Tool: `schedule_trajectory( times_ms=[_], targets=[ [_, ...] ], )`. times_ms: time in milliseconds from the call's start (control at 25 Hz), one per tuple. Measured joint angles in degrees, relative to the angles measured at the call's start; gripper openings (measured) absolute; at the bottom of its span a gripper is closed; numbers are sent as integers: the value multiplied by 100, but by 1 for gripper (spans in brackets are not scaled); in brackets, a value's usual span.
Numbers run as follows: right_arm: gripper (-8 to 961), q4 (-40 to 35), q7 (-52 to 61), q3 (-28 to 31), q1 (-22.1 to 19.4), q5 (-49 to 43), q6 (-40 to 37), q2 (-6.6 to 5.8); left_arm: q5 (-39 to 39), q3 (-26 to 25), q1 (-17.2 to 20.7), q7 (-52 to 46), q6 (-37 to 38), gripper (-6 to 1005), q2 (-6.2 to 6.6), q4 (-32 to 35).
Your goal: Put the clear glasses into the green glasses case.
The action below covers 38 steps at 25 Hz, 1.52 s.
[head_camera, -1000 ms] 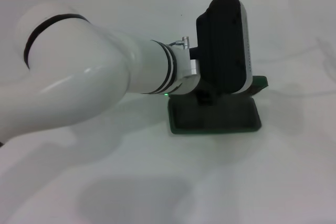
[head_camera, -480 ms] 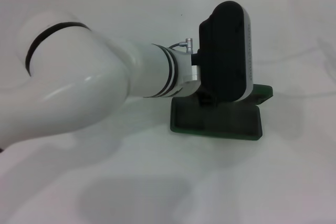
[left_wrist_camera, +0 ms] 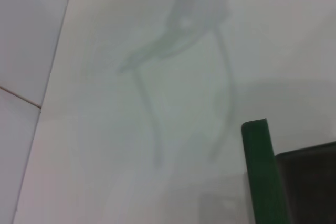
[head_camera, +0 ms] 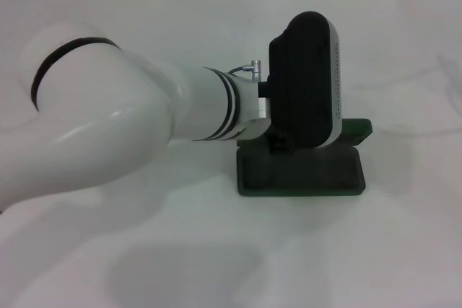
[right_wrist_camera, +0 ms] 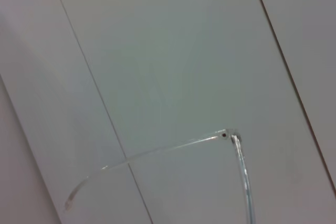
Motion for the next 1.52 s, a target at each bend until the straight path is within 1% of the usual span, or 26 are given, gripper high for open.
schedule_trajectory(
  times_ms=[440,760,1240,1520],
  targets=[
    [81,82,0,11,-62,0,-103,8,-14,88,67,-91,217,468,-8,92],
    [81,144,-36,192,-62,-1,-267,11,-20,90,116,-94,375,467,-11,219],
    [82,214,-42,224,-85,-1,-387,3,-171,67,439,-93,546,466,7,930],
    [82,224,-44,224,-101,-1,-403,0,-4,-19,824,-84,605,465,21,1557]
  ],
)
